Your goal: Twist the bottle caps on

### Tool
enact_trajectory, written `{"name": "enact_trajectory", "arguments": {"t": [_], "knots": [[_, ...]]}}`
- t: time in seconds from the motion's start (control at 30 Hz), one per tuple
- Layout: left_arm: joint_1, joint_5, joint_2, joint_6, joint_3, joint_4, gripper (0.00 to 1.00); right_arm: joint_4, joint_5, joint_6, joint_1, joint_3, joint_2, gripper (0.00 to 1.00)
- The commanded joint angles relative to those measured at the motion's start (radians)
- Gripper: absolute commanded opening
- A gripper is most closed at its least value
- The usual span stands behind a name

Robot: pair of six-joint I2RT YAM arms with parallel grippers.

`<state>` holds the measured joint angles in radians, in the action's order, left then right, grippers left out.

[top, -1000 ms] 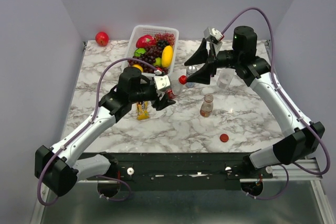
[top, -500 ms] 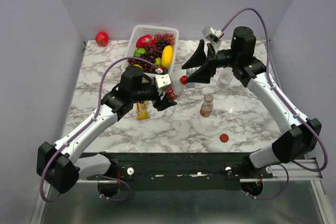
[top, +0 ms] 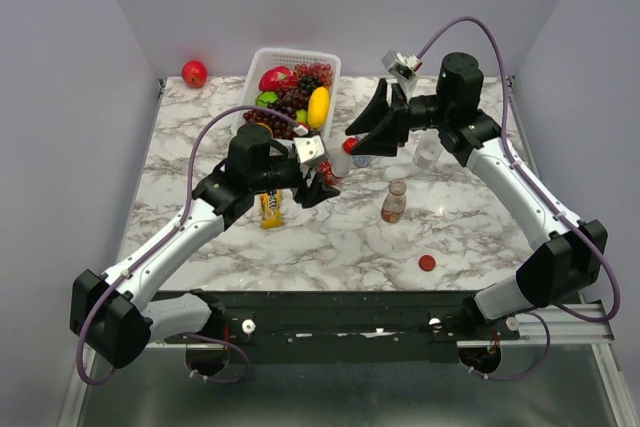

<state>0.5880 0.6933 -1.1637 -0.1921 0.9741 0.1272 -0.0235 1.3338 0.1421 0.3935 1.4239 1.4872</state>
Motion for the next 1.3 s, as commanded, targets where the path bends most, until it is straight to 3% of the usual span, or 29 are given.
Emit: {"name": "enact_trajectory", "arguments": {"t": [0.0,0.23,0.37,0.47,0.67,0.77,0.8,0.9,1.03,1.1,1.27], "knots": [[-0.008,-0.001,-0.007,0.033,0.017,-0.049,0.0,0.062,0.007,0.042,0.002,-0.028,0.001,0.58],[-0.002,-0.177,-0.021,0.117,0.015,-0.112,0.0,0.097,-0.211,0.106,0.015,-0.062,-0.042,0.34],[0.038,-0.311,-0.01,0.12,0.006,-0.144,0.0,0.094,-0.423,0.198,0.028,-0.053,-0.067,0.27],[0.094,-0.465,-0.011,0.108,0.005,-0.147,0.0,-0.017,-0.586,0.229,0.053,0.001,-0.068,0.22],[0.19,-0.713,-0.039,0.109,0.011,-0.161,0.0,-0.133,-0.77,0.283,0.114,0.099,-0.036,0.19],[0.182,-0.64,-0.036,0.111,0.012,-0.14,0.0,-0.133,-0.742,0.269,0.117,0.113,-0.024,0.25],[0.174,-0.552,-0.03,0.109,0.009,-0.133,0.0,-0.127,-0.723,0.233,0.107,0.118,-0.028,0.42],[0.112,-0.378,0.002,0.106,0.003,-0.104,0.0,-0.037,-0.563,0.227,0.033,0.095,-0.036,0.62],[0.013,-0.042,0.006,0.089,0.04,-0.029,0.0,0.14,-0.336,0.295,-0.044,0.067,-0.025,0.72],[-0.016,0.027,-0.016,0.053,0.089,0.046,0.0,0.298,-0.173,0.373,-0.056,0.053,-0.009,0.74],[-0.033,0.121,-0.047,0.094,0.127,0.046,0.0,0.419,-0.061,0.45,-0.042,0.009,0.01,0.76]]}}
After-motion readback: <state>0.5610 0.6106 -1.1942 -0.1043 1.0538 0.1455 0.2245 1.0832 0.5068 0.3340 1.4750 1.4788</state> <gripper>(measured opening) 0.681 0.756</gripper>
